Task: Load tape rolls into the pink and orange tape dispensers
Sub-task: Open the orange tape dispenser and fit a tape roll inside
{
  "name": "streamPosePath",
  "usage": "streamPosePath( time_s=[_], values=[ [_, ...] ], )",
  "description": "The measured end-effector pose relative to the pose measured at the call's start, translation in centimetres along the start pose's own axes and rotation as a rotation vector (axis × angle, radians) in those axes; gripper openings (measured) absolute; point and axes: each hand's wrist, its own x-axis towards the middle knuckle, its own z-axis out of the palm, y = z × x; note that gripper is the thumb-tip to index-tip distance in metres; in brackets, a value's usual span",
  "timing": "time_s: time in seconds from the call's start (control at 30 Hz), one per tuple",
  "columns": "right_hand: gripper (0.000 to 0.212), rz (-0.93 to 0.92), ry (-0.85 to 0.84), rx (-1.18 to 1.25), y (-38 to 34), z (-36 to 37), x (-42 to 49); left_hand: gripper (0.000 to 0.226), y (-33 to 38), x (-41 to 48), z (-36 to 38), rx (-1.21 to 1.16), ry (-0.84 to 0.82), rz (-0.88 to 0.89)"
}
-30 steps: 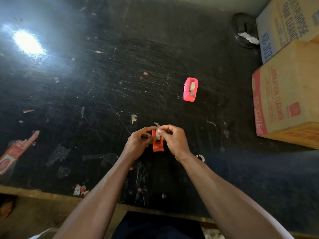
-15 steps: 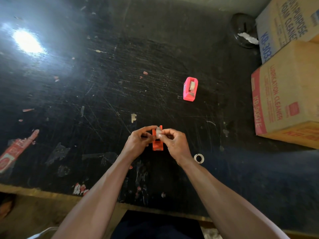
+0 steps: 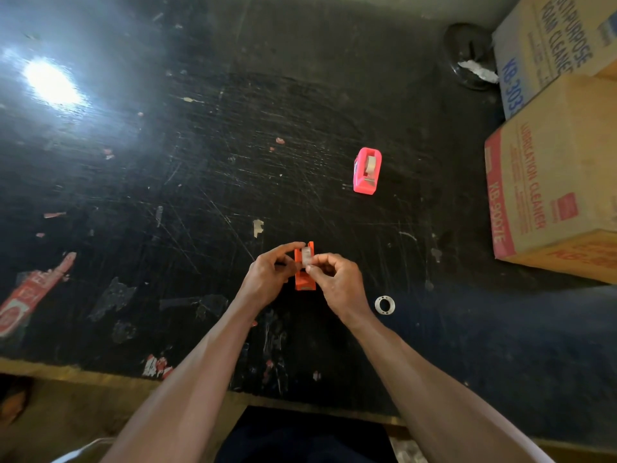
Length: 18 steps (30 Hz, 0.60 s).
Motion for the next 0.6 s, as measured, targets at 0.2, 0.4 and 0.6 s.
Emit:
streamPosePath(
  time_s=[0.2, 0.4, 0.6],
  values=[
    [0.014, -0.005, -0.003, -0.041, 0.4, -0.1, -1.3, 0.041, 0.0, -0.1, 0.0, 0.000, 0.002, -0.003],
    [0.014, -0.044, 0.001, -0.080, 0.8, -0.2, -1.9, 0.041, -0.1, 0.0, 0.1, 0.018, 0.005, -0.021],
    [0.015, -0.176, 0.020, -0.266, 1.8, -0.2, -2.5, 0.042, 0.0, -0.1, 0.3, 0.027, 0.013, -0.008]
  ],
)
